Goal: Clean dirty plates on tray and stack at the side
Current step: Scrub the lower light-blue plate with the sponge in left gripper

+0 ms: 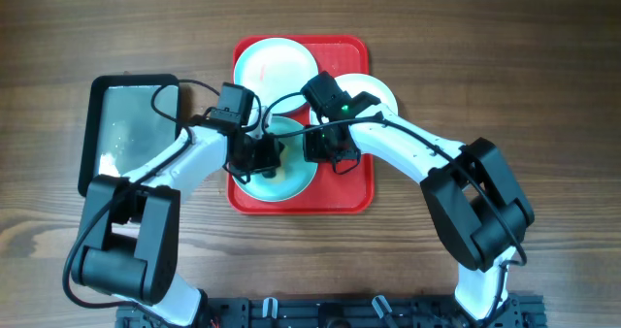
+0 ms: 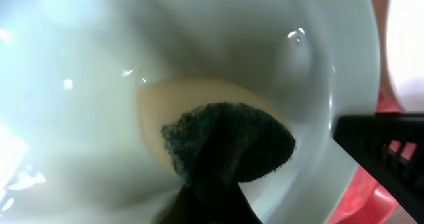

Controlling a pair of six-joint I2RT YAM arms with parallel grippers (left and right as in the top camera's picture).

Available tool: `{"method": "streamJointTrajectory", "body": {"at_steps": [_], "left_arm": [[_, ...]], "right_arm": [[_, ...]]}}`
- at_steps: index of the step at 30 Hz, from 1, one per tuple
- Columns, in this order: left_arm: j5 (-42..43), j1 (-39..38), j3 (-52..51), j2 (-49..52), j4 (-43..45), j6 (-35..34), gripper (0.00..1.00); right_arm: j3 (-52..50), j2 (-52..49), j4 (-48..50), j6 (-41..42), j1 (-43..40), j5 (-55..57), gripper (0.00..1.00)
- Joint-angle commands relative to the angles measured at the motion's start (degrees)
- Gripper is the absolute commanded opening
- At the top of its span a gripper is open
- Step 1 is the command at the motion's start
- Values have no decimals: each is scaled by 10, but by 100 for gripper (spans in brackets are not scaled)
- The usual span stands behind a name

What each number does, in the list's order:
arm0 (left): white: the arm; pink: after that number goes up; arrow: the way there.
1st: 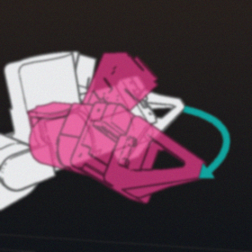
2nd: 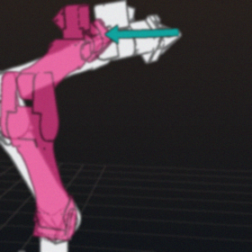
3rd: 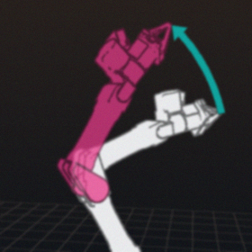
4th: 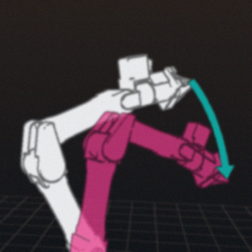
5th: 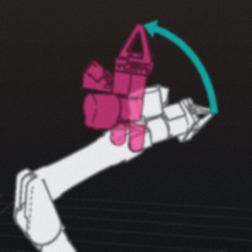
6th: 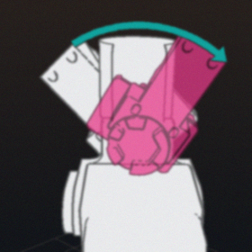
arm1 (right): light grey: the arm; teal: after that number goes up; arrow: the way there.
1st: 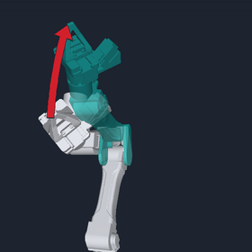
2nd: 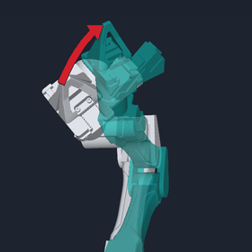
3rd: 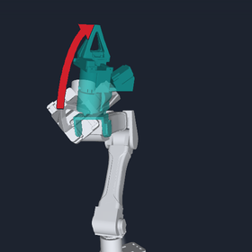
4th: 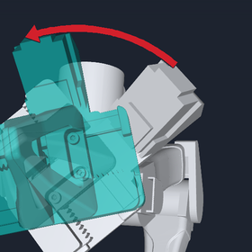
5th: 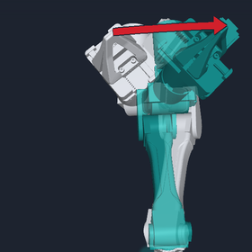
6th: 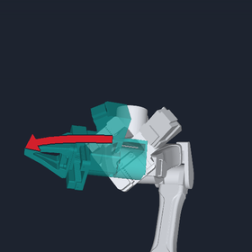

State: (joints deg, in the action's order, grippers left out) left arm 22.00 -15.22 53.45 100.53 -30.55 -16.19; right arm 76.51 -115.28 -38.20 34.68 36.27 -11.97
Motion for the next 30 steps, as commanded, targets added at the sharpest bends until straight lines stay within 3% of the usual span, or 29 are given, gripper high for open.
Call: {"method": "streamJointTrajectory", "body": {"at_steps": [1, 12, 19, 30], "left_arm": [[24, 11, 2, 10, 2, 7, 4], [15, 67, 40, -10, 30, 30, 4], [-53, 44, 39, 0, 35, 42, 4], [-54, 5, 38, 1, 38, 42, 4]], "right_arm": [[-1, -7, 7, -2, 5, -16, 4], [-1, -7, 7, -2, 5, -16, 4], [-1, -7, 7, -2, 5, -16, 4], [-1, -7, 8, -2, 5, -16, 4]]}}
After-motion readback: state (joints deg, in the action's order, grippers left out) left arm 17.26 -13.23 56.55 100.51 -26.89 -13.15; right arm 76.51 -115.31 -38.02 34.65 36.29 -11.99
